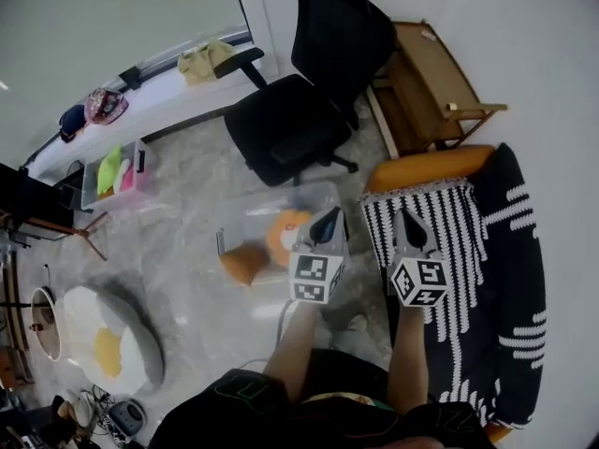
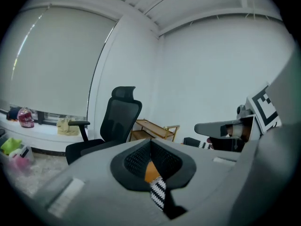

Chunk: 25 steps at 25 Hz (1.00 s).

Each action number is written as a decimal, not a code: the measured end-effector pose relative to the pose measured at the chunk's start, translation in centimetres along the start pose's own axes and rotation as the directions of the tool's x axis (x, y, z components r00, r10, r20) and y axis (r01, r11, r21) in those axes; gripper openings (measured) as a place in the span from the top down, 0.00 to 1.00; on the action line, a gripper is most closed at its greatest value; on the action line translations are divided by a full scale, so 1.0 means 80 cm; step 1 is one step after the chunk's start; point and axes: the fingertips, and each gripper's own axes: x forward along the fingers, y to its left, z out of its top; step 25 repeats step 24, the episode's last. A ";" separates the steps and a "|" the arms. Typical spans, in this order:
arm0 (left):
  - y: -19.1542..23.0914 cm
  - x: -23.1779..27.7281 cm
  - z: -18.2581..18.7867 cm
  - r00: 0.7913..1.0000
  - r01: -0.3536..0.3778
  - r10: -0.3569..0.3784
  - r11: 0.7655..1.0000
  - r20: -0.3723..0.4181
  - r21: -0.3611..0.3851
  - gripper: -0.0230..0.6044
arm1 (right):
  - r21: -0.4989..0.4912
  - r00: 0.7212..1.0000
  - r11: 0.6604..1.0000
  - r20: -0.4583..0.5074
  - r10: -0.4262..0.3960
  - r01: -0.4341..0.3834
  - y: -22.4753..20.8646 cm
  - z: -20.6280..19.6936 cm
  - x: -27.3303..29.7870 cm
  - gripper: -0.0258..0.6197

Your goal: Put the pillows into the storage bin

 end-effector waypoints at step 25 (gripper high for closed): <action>-0.080 0.047 0.195 0.971 -0.065 0.021 0.982 0.240 0.176 0.95 | -0.189 0.983 0.981 0.185 -0.008 0.043 -0.111 0.188 -0.049 0.96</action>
